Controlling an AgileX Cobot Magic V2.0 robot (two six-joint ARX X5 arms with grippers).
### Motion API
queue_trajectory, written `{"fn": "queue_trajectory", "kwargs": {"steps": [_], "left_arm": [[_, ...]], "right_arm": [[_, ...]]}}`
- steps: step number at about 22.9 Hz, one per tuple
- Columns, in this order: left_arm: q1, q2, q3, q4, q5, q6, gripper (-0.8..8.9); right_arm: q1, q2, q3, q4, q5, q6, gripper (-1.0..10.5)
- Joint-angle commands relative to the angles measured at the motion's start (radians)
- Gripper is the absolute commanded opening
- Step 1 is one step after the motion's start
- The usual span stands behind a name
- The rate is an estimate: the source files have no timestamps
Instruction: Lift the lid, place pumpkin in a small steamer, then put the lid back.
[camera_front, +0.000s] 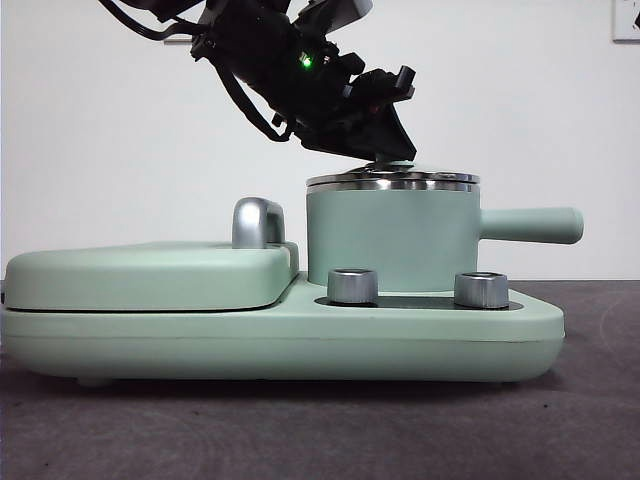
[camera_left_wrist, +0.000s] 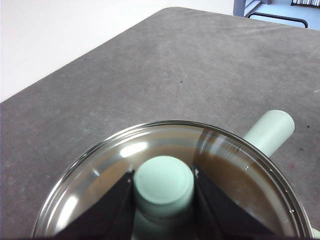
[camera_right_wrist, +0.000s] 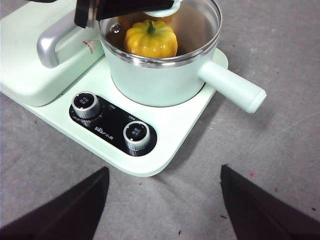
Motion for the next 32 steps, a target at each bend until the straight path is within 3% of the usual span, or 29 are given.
{"fn": "queue_trajectory", "kwargs": {"steps": [1, 11, 16, 18, 25, 32], "left_arm": [[-0.008, 0.01, 0.03, -0.005, -0.003, 0.014, 0.11], [-0.008, 0.037, 0.03, -0.018, -0.003, 0.014, 0.13], [-0.008, 0.037, 0.03, -0.016, -0.003, 0.013, 2.49], [-0.008, 0.037, 0.03, -0.019, -0.003, 0.005, 2.59], [-0.001, -0.032, 0.03, -0.066, -0.003, -0.144, 2.59], [0.043, -0.173, 0.03, -0.317, -0.003, -0.293, 2.58]], "right_arm": [[0.006, 0.003, 0.002, 0.003, 0.005, 0.01, 3.4], [0.006, 0.003, 0.002, 0.003, 0.005, 0.01, 3.4], [0.006, 0.003, 0.002, 0.003, 0.005, 0.01, 3.4], [0.006, 0.003, 0.002, 0.003, 0.005, 0.01, 3.4], [0.006, 0.003, 0.002, 0.003, 0.004, 0.01, 3.4], [0.006, 0.003, 0.002, 0.004, 0.002, 0.01, 3.4]]}}
